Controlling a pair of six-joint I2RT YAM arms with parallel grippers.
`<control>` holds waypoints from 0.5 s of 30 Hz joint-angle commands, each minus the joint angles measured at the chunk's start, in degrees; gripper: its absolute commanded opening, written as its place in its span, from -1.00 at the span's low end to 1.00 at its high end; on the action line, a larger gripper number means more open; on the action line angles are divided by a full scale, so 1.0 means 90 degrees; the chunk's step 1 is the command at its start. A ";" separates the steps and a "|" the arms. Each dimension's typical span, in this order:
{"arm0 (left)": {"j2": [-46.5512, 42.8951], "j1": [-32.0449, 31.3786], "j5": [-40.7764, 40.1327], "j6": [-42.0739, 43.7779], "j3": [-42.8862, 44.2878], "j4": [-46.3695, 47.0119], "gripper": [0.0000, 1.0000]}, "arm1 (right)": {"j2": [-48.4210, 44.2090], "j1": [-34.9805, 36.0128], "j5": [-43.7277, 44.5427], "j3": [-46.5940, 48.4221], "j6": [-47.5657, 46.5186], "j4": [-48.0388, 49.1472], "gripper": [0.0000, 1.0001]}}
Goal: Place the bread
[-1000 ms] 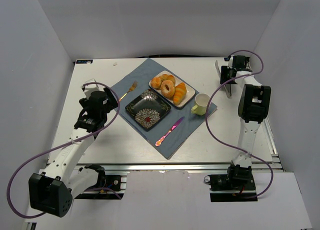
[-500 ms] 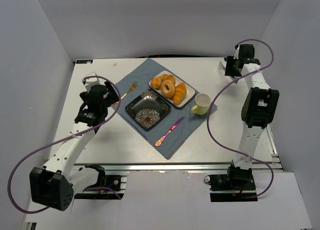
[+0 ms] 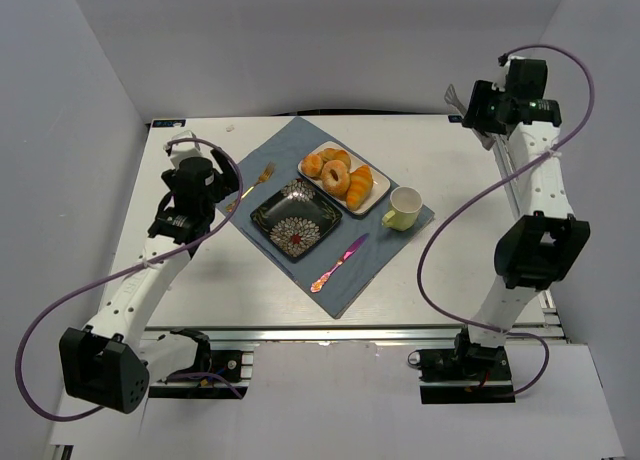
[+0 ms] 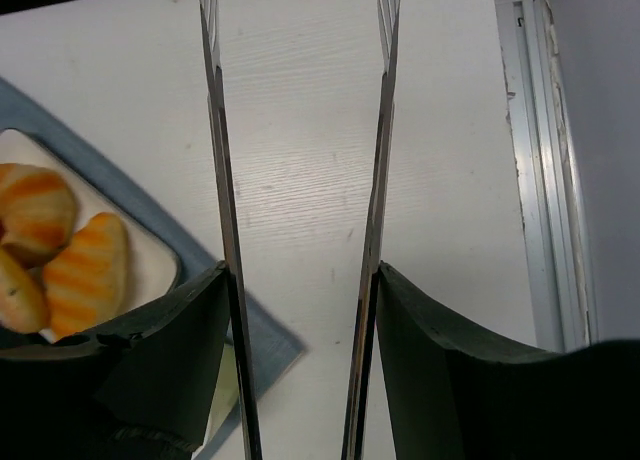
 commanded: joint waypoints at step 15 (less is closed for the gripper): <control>-0.0342 -0.0023 0.0580 0.0201 0.0453 -0.0179 0.96 | -0.1619 0.2918 -0.0338 -0.1112 0.0424 -0.0198 0.24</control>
